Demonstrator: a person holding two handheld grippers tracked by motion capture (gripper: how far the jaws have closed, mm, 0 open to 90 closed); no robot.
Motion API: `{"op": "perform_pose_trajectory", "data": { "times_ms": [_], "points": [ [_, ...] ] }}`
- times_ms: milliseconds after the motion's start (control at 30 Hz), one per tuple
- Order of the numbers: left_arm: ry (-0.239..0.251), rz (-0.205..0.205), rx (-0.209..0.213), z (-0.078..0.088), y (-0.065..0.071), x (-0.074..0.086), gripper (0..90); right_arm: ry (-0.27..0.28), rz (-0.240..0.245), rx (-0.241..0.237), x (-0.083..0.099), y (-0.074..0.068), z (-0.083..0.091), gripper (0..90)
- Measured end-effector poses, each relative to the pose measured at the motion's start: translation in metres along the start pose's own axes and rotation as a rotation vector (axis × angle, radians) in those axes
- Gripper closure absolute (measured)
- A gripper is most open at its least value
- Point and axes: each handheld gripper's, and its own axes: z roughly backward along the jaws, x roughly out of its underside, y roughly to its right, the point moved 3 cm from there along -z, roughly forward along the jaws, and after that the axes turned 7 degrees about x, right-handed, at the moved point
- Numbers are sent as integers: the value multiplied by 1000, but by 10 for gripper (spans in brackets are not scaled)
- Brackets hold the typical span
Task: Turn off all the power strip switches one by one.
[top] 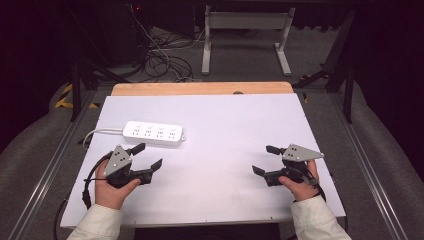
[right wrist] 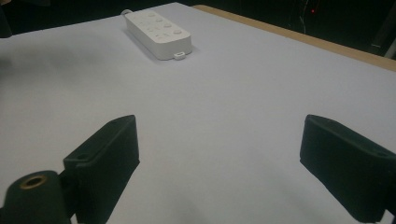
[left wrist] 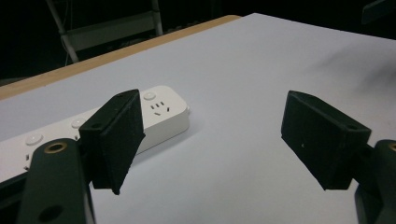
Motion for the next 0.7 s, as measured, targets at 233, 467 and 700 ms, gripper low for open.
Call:
{"op": "perform_pose_trajectory", "data": {
  "times_ms": [233,467,700],
  "points": [
    [0,11,-7,0,0,-1,212,-2,4,-2,0,-1,0,126],
    [-33,21,17,2,1,-6,271,3,-1,-11,0,-1,0,139],
    [-48,32,54,-3,-3,-13,476,-1,-9,-13,0,0,0,147]
  ]
}}
